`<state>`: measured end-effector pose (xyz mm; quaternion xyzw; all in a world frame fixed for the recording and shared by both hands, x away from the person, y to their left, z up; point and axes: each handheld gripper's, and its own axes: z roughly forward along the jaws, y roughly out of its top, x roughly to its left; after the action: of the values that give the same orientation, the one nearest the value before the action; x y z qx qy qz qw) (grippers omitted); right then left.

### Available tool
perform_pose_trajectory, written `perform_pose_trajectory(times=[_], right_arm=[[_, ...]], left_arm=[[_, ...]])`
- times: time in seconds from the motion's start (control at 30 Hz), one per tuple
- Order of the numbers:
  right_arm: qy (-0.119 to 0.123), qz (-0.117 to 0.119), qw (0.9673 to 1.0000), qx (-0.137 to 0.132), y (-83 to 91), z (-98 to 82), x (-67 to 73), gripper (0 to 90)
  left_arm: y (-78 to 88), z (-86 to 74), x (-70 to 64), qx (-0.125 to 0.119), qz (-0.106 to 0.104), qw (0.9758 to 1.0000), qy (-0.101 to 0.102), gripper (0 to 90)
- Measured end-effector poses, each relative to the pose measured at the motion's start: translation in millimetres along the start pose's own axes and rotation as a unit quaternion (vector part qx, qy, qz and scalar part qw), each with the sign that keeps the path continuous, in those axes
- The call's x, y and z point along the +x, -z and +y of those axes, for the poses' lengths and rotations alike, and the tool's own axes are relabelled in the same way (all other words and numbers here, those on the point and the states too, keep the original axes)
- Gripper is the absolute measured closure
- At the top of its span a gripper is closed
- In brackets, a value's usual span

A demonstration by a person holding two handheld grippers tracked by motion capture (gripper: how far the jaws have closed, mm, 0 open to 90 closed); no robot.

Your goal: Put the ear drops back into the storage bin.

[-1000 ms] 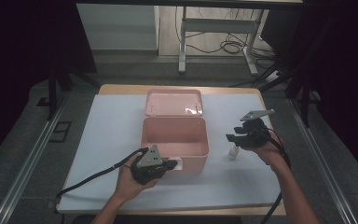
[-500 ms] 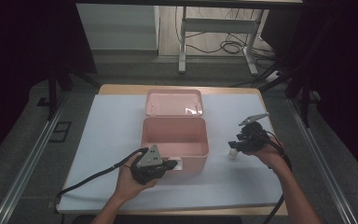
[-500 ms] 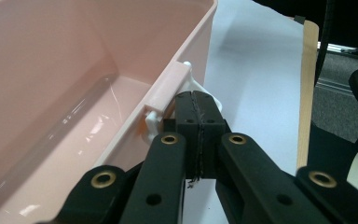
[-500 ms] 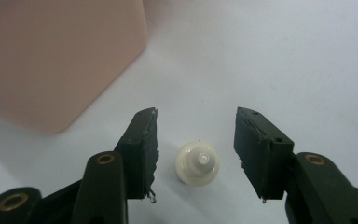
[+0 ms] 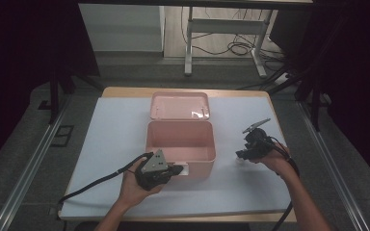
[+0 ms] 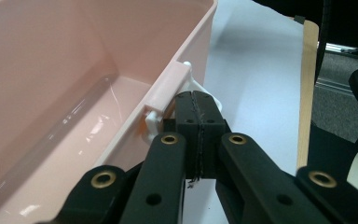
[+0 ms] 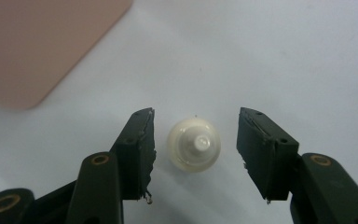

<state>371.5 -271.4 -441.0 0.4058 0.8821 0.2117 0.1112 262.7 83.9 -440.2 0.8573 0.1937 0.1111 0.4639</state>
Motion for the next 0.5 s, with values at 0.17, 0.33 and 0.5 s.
perform_pose_trajectory(times=[0.17, 0.33, 0.5], right_arm=[[0.002, 0.005, 0.9998, 0.021, -7.5, -0.2, -0.3, 47.5], [0.006, 0.007, 0.9992, 0.038, -14.7, 1.6, 0.3, 49.1], [0.009, 0.005, 0.9985, 0.053, -19.6, 2.7, 1.0, 53.0]], left_arm=[[0.0, 0.0, 0.1, 0.000, 0.000, 1.0000, 0.000, 90.0], [0.1, 0.0, 0.1, 0.000, 0.000, 1.0000, -0.001, 90.0], [0.0, 0.0, 0.2, 0.000, -0.001, 1.0000, -0.001, 90.0]])
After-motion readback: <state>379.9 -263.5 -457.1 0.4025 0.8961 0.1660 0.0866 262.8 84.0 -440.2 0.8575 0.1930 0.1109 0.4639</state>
